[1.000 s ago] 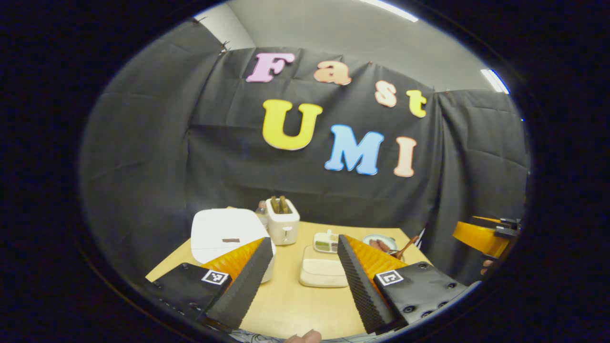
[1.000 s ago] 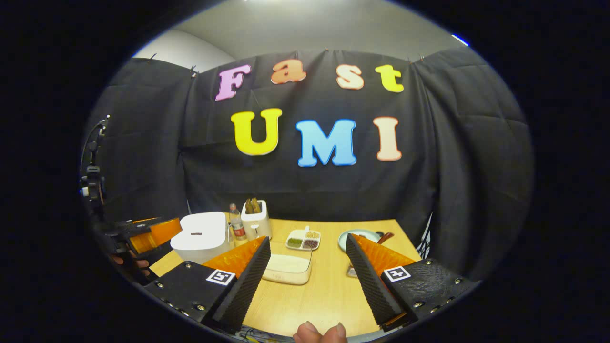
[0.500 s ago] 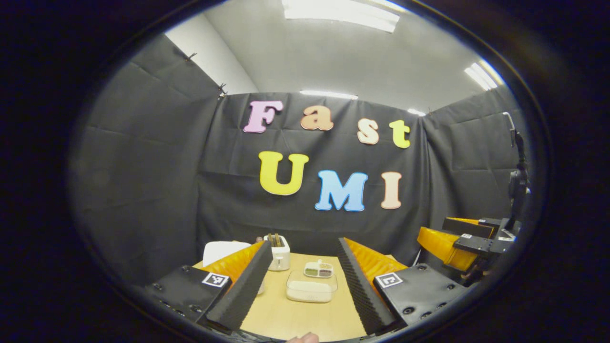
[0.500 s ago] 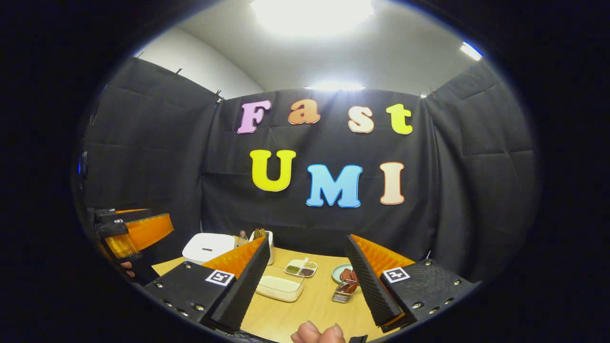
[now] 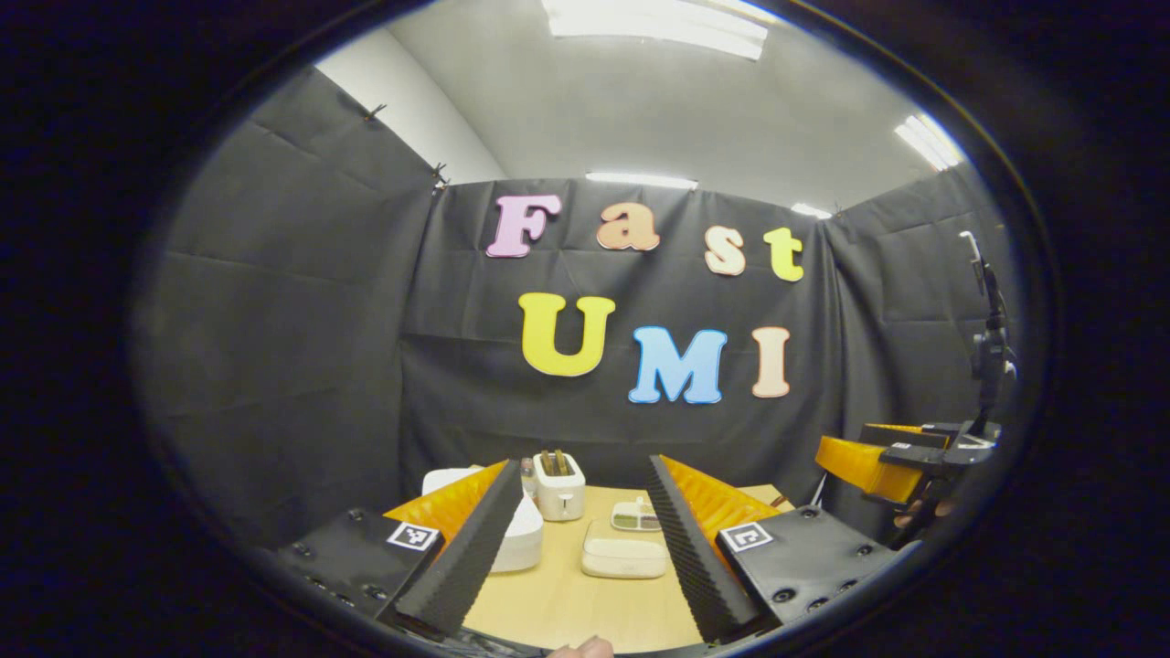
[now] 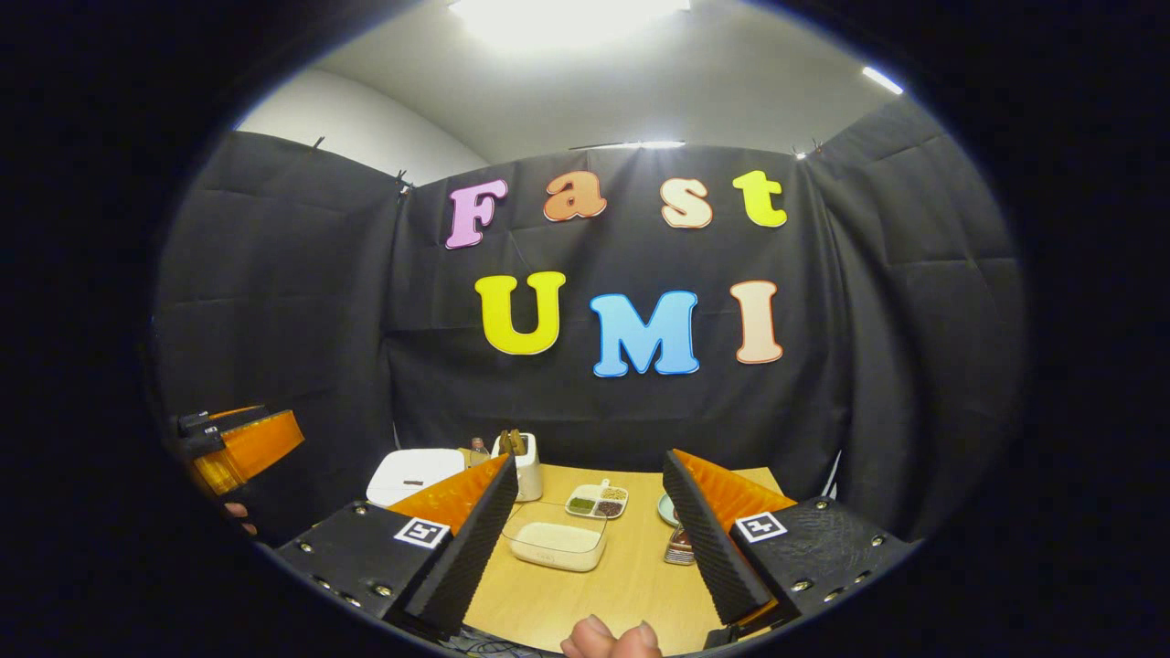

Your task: Close the left gripper, press the button to open the rice cooker; take a wooden spoon from the chopstick holder with the right hand, scoop a spoonful of rice and pour it into the rice cooker, then put the wooden spoon back into the chopstick holder.

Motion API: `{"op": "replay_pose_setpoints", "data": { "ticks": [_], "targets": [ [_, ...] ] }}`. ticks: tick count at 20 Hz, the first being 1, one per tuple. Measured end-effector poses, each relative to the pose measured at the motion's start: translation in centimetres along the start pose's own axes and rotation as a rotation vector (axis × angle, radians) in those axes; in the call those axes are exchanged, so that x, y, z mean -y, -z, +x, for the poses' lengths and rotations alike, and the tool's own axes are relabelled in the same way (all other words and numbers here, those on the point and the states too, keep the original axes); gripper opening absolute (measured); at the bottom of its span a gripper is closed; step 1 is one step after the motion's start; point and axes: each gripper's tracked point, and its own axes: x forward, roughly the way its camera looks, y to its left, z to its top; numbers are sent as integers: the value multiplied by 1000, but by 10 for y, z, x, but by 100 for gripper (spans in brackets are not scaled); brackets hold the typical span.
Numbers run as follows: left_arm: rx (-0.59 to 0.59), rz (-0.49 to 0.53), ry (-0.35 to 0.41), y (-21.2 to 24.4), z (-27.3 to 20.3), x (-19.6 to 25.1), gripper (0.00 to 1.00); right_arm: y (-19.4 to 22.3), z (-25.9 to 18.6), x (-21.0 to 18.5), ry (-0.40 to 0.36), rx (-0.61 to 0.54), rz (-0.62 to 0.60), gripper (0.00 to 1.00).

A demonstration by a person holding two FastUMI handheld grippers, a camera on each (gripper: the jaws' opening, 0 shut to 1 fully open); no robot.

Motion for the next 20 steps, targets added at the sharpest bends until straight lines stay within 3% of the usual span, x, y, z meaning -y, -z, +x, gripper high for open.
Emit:
{"op": "replay_pose_setpoints", "data": {
  "ticks": [10, 14, 15, 20],
  "targets": [
    [-6, -4, -7, -1, -1, -28, 92, 3, 6, -19, 0, -10, -1, 98],
    [-3, -7, -8, -1, -3, -34, 100, 2, 7, -24, -5, -10, -4, 98],
    [-4, -4, -10, -1, -3, -35, 92, 3, 7, -25, -6, -11, -2, 98],
    [-4, -4, -7, -1, -1, -35, 92, 4, 8, -24, -2, -11, -9, 98]
  ]
}}
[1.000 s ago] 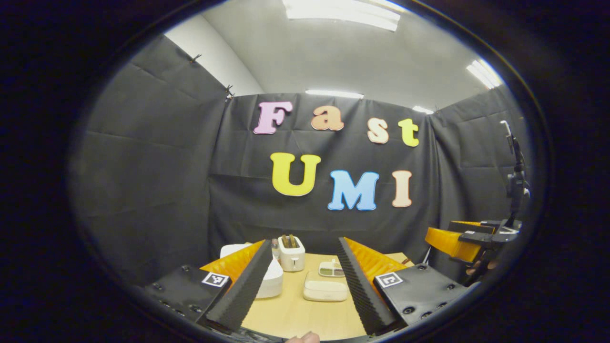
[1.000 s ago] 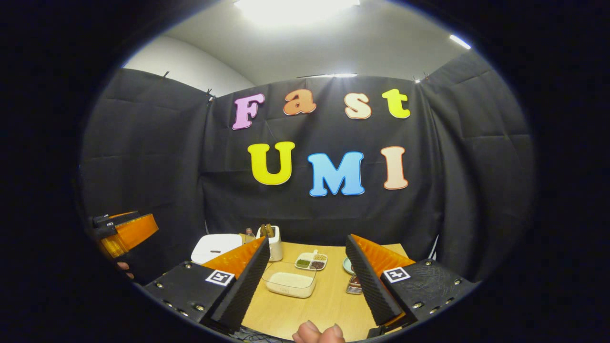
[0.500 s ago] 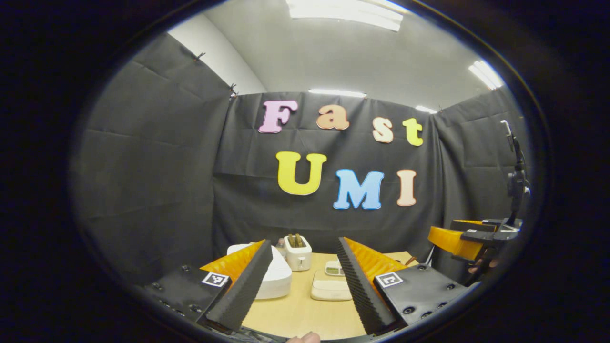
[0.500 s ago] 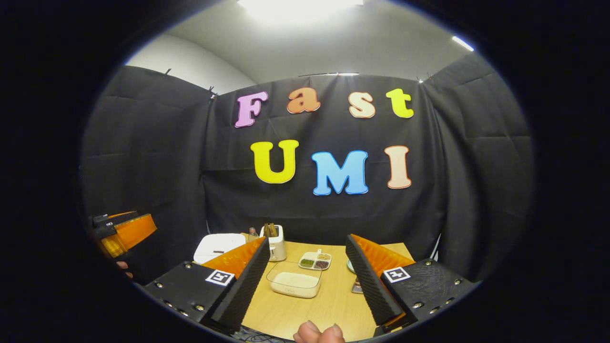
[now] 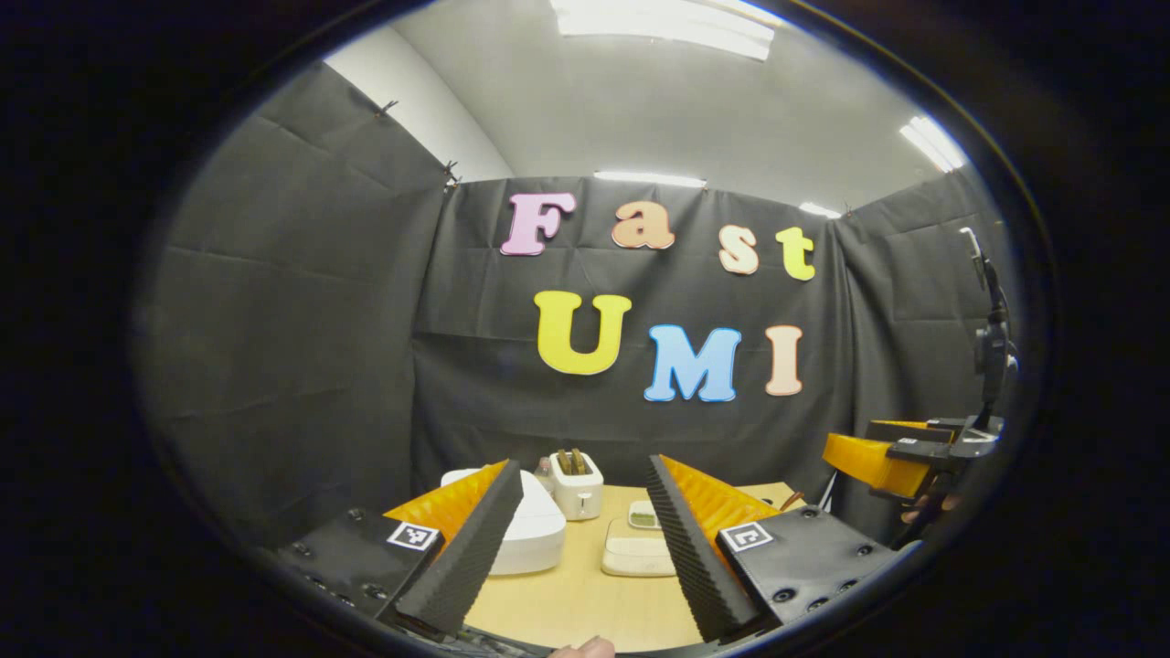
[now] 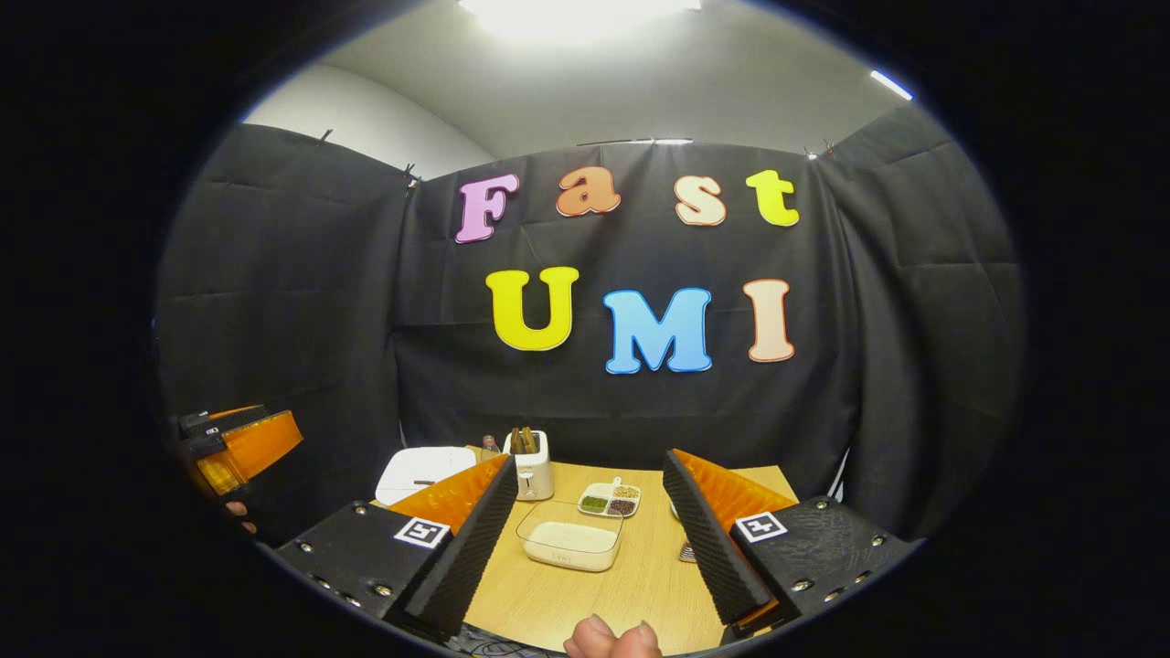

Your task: Close the left gripper, press the button to open the rice cooker; take a wooden spoon from the chopstick holder with the right hand, scoop a spoonful of rice and pour it into the rice cooker, then put the wooden spoon back into the chopstick holder.

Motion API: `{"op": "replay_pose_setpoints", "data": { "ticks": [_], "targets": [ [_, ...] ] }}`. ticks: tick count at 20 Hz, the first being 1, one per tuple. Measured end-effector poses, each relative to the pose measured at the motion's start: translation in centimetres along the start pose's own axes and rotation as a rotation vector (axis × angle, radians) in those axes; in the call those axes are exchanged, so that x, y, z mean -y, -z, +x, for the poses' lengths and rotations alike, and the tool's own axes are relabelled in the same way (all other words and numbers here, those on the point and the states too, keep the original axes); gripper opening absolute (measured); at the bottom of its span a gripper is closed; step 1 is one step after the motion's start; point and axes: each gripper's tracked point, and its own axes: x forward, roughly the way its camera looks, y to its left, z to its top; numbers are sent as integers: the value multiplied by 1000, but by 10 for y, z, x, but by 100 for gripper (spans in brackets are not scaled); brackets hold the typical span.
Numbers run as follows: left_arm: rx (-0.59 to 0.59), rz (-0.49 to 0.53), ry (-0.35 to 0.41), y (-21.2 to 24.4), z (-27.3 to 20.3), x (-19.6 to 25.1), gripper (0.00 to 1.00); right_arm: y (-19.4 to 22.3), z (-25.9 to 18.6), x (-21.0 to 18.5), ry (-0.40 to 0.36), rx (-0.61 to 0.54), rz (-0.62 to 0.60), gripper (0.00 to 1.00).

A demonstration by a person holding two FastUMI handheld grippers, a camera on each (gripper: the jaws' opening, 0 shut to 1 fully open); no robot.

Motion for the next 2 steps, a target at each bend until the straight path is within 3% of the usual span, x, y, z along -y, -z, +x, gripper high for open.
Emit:
{"op": "replay_pose_setpoints", "data": {
  "ticks": [2],
  "targets": [
    [-1, -2, 1, 1, 0, 1, 96, 0, 0, 1, 2, -1, 4, 98]
  ]
}}
